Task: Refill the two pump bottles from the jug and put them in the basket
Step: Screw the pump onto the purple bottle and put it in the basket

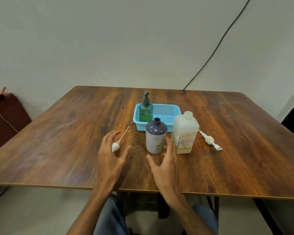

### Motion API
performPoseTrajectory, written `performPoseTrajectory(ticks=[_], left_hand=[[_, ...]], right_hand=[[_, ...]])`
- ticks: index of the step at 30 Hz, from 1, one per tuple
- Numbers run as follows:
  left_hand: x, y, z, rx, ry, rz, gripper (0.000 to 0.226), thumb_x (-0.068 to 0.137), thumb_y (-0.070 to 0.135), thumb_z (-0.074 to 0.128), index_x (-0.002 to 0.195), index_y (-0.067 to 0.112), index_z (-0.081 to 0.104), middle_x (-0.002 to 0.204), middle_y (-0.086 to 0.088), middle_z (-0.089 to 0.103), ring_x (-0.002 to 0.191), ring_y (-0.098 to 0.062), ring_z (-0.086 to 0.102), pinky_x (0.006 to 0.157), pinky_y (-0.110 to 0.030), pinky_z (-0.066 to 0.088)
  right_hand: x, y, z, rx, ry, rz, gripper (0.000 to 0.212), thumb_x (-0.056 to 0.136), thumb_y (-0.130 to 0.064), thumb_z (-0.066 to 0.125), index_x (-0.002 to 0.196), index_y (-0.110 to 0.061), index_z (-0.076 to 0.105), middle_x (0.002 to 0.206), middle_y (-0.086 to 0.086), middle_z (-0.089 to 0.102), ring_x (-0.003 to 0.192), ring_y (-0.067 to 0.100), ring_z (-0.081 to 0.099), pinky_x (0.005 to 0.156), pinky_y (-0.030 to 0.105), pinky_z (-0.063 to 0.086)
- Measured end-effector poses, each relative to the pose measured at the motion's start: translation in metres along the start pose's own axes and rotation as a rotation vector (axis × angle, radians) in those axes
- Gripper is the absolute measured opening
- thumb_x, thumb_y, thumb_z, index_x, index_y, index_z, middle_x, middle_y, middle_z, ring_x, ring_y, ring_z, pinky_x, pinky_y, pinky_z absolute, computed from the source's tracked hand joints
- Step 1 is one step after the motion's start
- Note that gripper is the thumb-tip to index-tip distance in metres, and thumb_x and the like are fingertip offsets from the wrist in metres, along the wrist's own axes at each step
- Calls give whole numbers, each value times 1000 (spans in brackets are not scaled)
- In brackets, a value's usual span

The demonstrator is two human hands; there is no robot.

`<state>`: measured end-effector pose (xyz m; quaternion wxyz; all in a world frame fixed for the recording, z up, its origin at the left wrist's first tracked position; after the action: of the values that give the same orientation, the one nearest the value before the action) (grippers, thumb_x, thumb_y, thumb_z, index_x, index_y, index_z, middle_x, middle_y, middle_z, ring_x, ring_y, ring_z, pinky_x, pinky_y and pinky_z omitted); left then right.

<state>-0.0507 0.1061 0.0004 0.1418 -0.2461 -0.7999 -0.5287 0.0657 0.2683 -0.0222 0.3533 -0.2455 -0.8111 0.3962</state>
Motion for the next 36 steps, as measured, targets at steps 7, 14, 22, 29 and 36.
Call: performPoseTrajectory(ticks=[7,14,22,29,36], left_hand=[[9,-42,-8,254,-121,-184,62,82,34,84,136,20,57,131,-1,58,117,-19,53,97,-47,52],[22,-45,-8,308,-82,-103,29,87,29,79,115,24,71,104,6,71,93,-15,62,85,-50,56],[19,-1,-19,33,77,-52,22,83,20,83,99,26,69,89,14,68,77,-4,63,62,-14,50],[44,39,-31,-158,163,89,25,80,8,85,101,9,71,97,-2,71,75,-10,65,64,-21,55],[72,87,-26,-414,61,88,24,81,12,86,101,8,74,91,-5,76,76,-14,69,70,-31,61]], right_hand=[[27,5,19,30,-38,141,108,81,-36,82,160,-19,11,167,1,18,153,16,18,117,24,16],[40,13,23,74,-8,160,102,78,-34,85,156,-22,21,159,-1,35,146,16,32,113,24,26],[40,14,23,53,7,150,100,77,-34,86,155,-22,24,157,0,38,143,16,36,109,22,28],[40,16,24,9,16,144,101,77,-38,85,155,-20,23,157,2,38,143,19,37,116,37,38],[40,12,24,-15,6,132,97,80,-39,82,155,-19,22,157,4,37,143,21,38,112,32,36]])
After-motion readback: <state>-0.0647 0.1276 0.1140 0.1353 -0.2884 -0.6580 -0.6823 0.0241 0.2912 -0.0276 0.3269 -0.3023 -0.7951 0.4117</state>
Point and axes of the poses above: each hand's wrist, its own x-axis towards the middle knuckle, its own z-axis out of the palm, y = z × x, the point moved 5 cm from there along x, towards the middle knuckle
